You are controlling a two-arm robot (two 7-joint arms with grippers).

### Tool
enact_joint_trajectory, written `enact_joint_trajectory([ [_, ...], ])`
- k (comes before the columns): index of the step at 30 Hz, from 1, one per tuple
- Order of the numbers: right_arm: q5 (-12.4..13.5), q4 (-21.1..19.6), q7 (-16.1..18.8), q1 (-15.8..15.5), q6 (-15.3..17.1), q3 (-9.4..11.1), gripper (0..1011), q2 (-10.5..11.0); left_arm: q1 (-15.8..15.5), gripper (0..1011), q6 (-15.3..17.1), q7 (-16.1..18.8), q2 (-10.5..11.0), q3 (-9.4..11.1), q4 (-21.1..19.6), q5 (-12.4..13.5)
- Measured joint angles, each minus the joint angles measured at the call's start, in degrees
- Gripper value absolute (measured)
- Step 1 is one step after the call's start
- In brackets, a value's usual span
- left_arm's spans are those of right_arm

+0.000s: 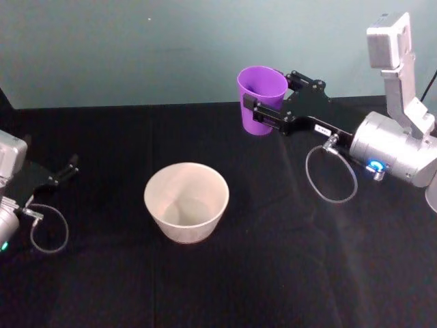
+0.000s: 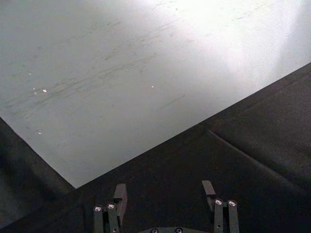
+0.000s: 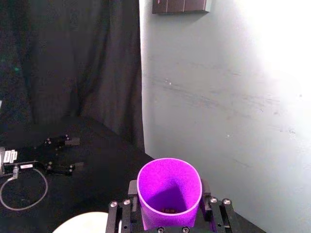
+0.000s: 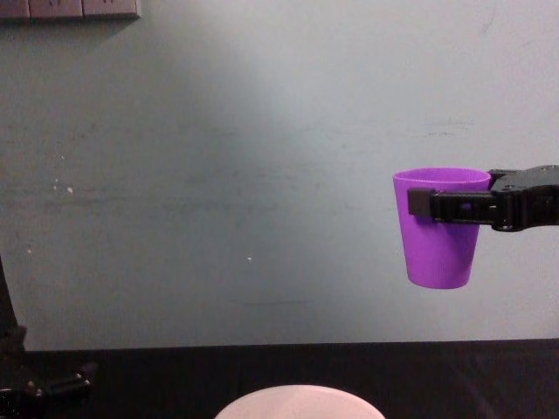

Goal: Pick up the cup and pour the mung beans from the cup into the bowl.

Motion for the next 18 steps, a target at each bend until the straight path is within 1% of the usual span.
enact_joint_trajectory([
  [18, -0.3, 0.1, 0.0, -0.1, -0.4, 0.1, 732, -0.1, 0.0, 1000, 0.0, 0.0, 0.0, 0.0, 0.0, 0.0],
])
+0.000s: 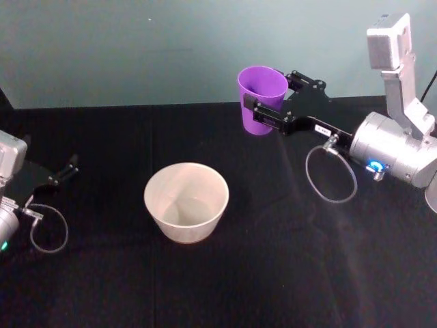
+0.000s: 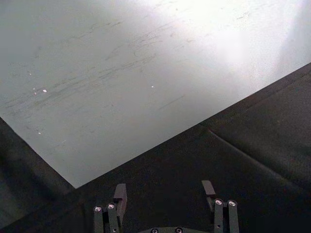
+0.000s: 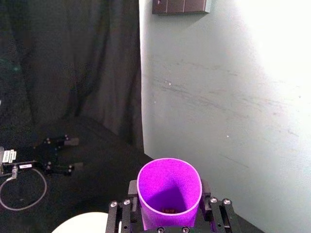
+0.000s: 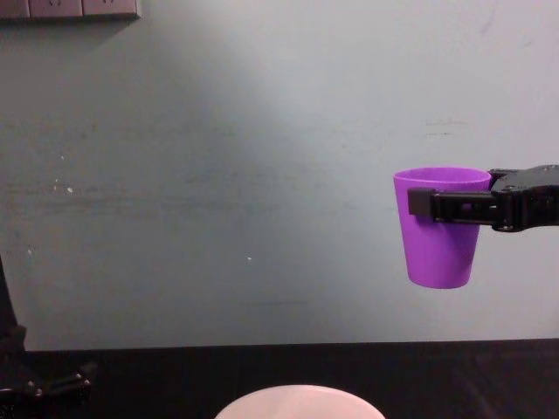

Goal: Pick up the cup and pour the mung beans from the cup into the bowl.

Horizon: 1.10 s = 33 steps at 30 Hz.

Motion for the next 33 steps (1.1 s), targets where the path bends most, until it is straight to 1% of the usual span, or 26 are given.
enact_joint_trajectory([
  [33, -0.1, 0.0, 0.0, 0.0, -0.1, 0.0, 733, 0.0, 0.0, 1000, 0.0, 0.0, 0.0, 0.0, 0.0, 0.0],
])
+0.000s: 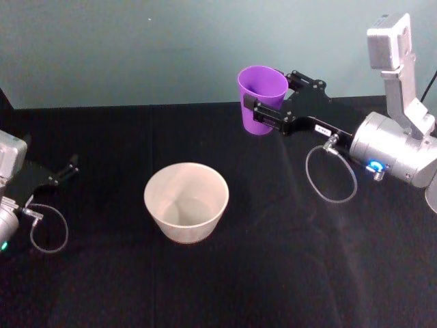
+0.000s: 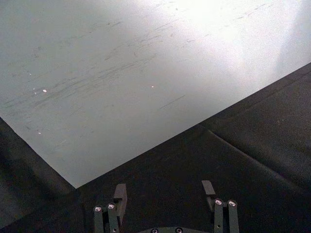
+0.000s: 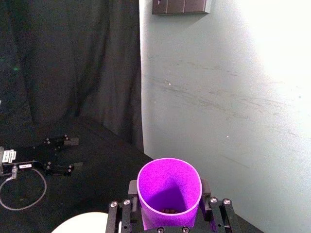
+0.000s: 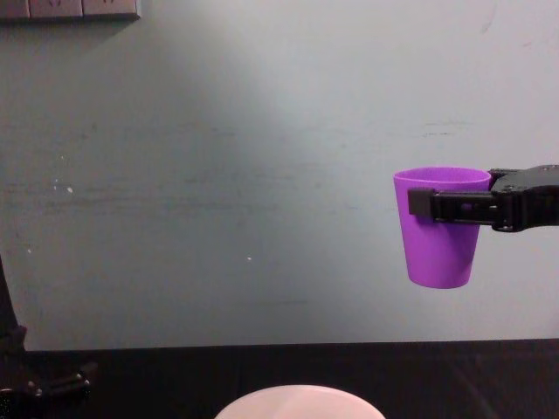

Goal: Pick up the cup and pour the mung beans from the cup into the bowl.

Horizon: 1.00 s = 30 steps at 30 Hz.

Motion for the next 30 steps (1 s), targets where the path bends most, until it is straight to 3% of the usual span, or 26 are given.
enact_joint_trajectory([
  [30, 0.0, 0.0, 0.0, 0.0, 0.0, 0.0, 732, 0.0, 0.0, 1000, 0.0, 0.0, 0.0, 0.0, 0.0, 0.0],
])
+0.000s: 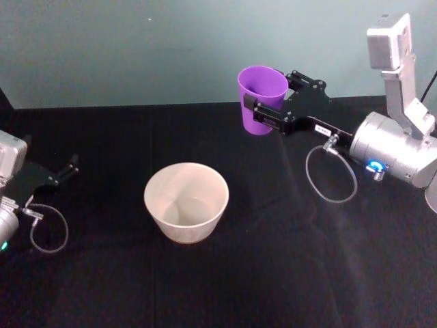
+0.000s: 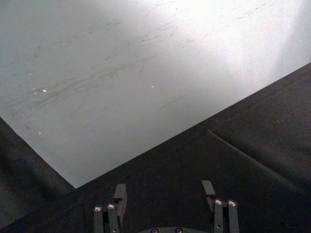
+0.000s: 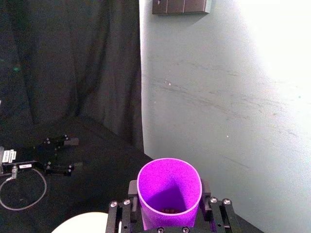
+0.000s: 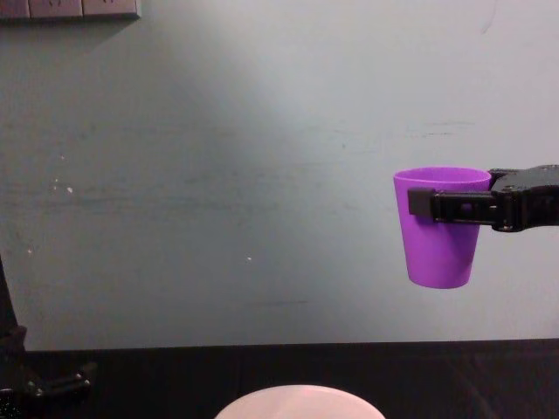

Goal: Pick up the cup and pour the mung beans from the cup into the bowl.

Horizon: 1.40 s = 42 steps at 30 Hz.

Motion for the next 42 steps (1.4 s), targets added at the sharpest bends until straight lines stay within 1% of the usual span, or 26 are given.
enact_joint_trajectory([
  [42, 0.0, 0.0, 0.0, 0.0, 0.0, 0.0, 732, 0.0, 0.0, 1000, 0.0, 0.0, 0.0, 0.0, 0.0, 0.0],
])
